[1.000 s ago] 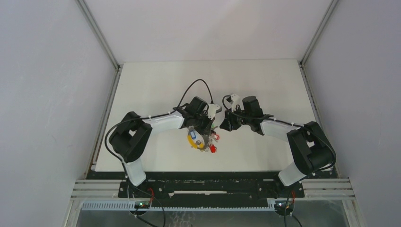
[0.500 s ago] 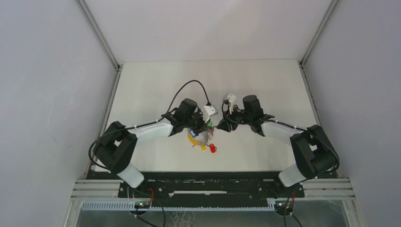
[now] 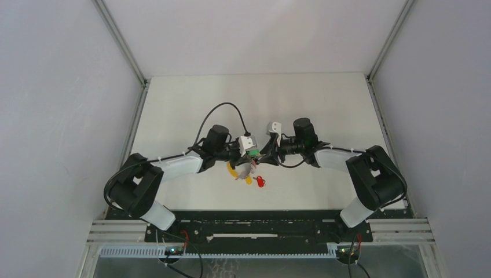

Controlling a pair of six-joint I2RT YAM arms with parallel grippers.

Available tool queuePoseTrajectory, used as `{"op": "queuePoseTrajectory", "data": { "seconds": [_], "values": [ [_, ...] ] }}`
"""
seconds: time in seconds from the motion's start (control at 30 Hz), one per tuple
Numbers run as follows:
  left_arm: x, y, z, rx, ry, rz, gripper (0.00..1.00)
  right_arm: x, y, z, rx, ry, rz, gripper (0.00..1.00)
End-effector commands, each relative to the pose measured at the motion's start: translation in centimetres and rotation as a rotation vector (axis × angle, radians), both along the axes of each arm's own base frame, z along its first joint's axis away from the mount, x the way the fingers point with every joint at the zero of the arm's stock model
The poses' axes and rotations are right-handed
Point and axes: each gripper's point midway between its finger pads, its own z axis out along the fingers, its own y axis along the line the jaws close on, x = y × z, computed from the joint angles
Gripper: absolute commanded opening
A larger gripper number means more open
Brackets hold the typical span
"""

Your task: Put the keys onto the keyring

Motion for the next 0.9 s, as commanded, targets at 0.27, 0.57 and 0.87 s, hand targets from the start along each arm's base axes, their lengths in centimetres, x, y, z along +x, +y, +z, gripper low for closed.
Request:
{"op": "queuePoseTrajectory", "data": {
  "seconds": [0.27, 0.57, 0.87],
  "values": [
    [-0.5, -0.5, 3.5, -0.128, -0.138, -0.133, 0.0, 0.6, 2.4, 0.3, 0.053, -0.079, 0.154, 0.42],
    [-1.2, -0.4, 4.3, -0.145, -0.155, -0.16, 0.0, 0.0, 3.6, -0.1, 0.063, -0.08, 0.205, 0.29],
    [-1.3, -0.5, 4.6, -0.153, -0.159, -0.166, 0.0, -0.6, 4.0, -0.8, 0.057, -0.062, 0.252, 0.17]
  ]
}}
